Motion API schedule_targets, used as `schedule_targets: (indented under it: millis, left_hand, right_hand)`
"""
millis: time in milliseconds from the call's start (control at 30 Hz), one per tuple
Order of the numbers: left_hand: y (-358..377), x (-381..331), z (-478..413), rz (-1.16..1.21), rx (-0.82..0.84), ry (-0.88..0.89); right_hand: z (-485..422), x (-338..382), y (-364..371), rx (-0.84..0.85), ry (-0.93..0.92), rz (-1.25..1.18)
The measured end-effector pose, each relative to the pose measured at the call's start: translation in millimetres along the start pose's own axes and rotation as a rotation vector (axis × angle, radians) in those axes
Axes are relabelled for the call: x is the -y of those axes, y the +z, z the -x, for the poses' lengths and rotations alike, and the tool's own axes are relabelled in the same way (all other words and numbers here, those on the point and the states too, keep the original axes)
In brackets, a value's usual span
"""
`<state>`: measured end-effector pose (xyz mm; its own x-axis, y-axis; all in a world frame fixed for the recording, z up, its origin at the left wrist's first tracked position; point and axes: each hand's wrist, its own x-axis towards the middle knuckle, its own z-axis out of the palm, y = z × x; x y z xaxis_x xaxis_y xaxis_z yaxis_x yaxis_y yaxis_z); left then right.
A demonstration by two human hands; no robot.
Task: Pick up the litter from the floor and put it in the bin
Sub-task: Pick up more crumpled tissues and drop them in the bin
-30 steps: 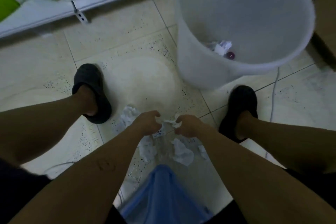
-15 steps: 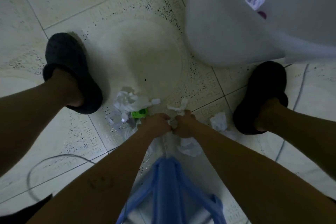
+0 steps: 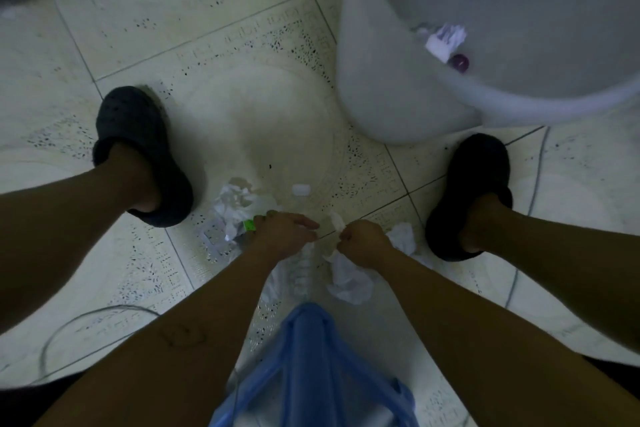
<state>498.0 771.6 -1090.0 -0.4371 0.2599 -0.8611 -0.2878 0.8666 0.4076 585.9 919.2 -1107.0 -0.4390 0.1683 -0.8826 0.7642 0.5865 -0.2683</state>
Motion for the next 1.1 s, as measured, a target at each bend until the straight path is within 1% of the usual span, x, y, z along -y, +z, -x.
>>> schedule_targets:
  millis: [67, 100, 200, 267, 367, 567, 800, 867, 933, 967, 1033, 1100]
  left_hand:
    - [-7, -14, 11, -0.063, -0.062, 0.0]
    - [-10, -20, 17, -0.042, -0.079, 0.017]
    - [-22, -37, 33, 0.141, -0.093, 0.12]
    - [-33, -47, 46, 0.146, -0.123, 0.186]
    - [-50, -67, 70, 0.119, -0.176, 0.245]
    - [-85, -108, 124, 0.092, -0.296, 0.407]
    - [-108, -132, 181, 0.077, -0.41, 0.541]
    - [-112, -140, 194, 0.078, -0.433, 0.586]
    - [-115, -152, 205, 0.078, -0.47, 0.631]
    - [-116, -159, 210, 0.079, -0.488, 0.658]
    - [-118, -174, 219, 0.081, -0.512, 0.717]
    - [-118, -191, 227, 0.059, -0.539, 0.787]
  right_hand:
    - [12, 9, -12, -0.068, 0.017, -0.013]
    - [17, 13, -19, -0.111, 0.025, -0.02]
    - [39, 24, -45, -0.18, 0.011, -0.032]
    - [54, 31, -61, -0.222, -0.038, -0.027]
    - [83, 42, -83, -0.283, -0.117, -0.128]
    - [140, 65, -120, -0.305, -0.244, -0.206]
    - [204, 67, -152, -0.374, -0.442, -0.249]
    - [217, 68, -161, -0.384, -0.459, -0.263]
    - [230, 71, -173, -0.435, -0.462, -0.23]
    - [236, 71, -181, -0.471, -0.497, -0.236]
    - [248, 71, -197, -0.517, -0.562, -0.299]
    - [258, 69, -213, -0.554, -0.578, -0.322]
